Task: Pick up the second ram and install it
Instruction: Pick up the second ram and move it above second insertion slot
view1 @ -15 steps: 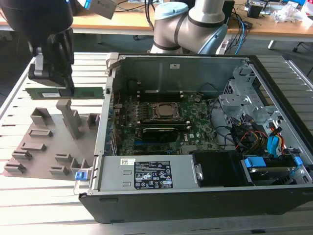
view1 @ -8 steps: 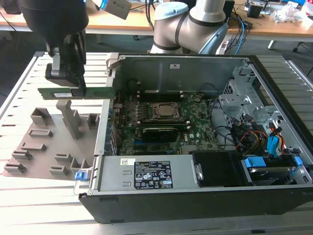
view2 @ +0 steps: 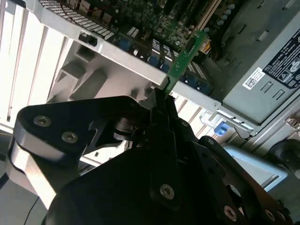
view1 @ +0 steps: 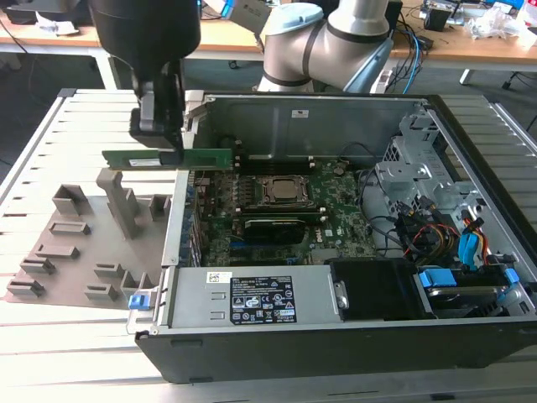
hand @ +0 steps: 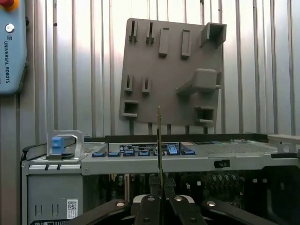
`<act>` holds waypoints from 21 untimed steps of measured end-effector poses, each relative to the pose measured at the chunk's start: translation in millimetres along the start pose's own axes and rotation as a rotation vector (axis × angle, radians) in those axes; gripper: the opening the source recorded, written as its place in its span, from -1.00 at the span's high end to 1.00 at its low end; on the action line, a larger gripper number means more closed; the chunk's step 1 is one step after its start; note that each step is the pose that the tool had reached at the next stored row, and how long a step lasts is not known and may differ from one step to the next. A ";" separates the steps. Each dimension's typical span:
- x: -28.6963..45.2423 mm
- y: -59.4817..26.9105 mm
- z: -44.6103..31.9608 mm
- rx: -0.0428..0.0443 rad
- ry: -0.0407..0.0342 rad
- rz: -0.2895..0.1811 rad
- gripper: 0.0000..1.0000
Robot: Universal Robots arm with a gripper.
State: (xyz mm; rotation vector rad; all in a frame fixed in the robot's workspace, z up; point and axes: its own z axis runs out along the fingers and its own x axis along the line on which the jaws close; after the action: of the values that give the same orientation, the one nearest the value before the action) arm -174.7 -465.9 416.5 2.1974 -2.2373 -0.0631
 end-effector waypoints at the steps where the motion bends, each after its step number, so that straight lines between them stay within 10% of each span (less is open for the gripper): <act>1: -0.1 -2.8 -0.1 0.0000 0.0001 0.000 0.73; 21: -5.8 -108.1 -3.1 -0.0012 0.0000 0.000 0.73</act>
State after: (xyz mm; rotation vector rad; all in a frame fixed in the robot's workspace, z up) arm -66.5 -462.2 416.3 2.1968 -2.2366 -0.0644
